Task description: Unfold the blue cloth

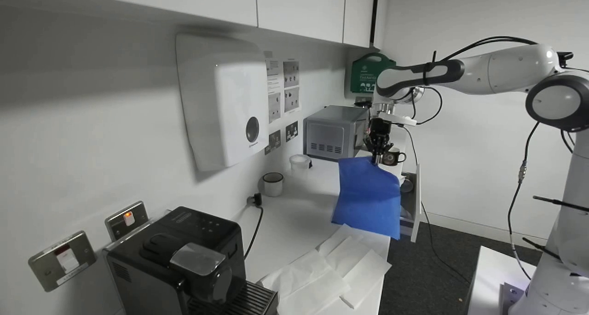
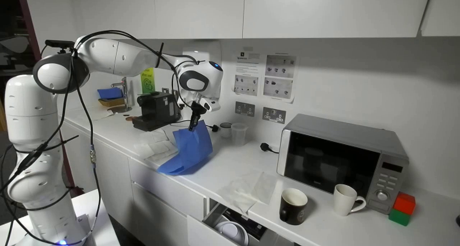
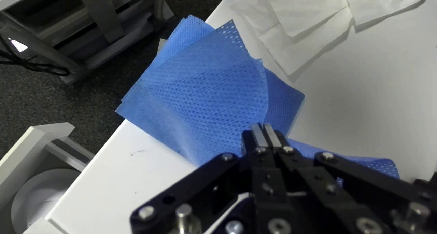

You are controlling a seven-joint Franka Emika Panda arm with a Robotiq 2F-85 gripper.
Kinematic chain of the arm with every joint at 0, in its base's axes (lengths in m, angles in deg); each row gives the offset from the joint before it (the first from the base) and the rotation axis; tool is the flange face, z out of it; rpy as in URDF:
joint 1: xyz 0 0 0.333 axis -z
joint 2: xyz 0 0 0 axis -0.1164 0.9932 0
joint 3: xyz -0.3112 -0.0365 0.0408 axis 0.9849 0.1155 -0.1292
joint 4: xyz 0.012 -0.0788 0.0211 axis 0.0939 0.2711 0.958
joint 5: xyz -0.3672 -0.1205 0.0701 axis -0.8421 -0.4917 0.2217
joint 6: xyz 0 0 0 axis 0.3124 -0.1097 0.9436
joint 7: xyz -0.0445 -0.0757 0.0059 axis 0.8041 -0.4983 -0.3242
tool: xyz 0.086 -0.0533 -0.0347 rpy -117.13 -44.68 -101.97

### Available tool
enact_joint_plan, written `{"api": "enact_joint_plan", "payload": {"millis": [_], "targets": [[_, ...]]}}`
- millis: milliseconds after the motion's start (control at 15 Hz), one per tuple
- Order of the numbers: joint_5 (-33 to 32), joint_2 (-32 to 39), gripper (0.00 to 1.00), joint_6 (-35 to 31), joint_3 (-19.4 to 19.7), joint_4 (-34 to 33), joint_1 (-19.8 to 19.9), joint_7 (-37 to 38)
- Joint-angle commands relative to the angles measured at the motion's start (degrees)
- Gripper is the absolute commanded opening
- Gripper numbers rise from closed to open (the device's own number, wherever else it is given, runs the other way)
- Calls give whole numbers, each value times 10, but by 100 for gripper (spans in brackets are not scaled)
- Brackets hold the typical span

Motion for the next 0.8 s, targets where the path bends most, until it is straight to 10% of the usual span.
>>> {"api": "enact_joint_plan", "payload": {"millis": [0,733], "targets": [[23,12,0,26,-3,-30,7,11],[41,74,0,73,11,-104,43,-32]]}}
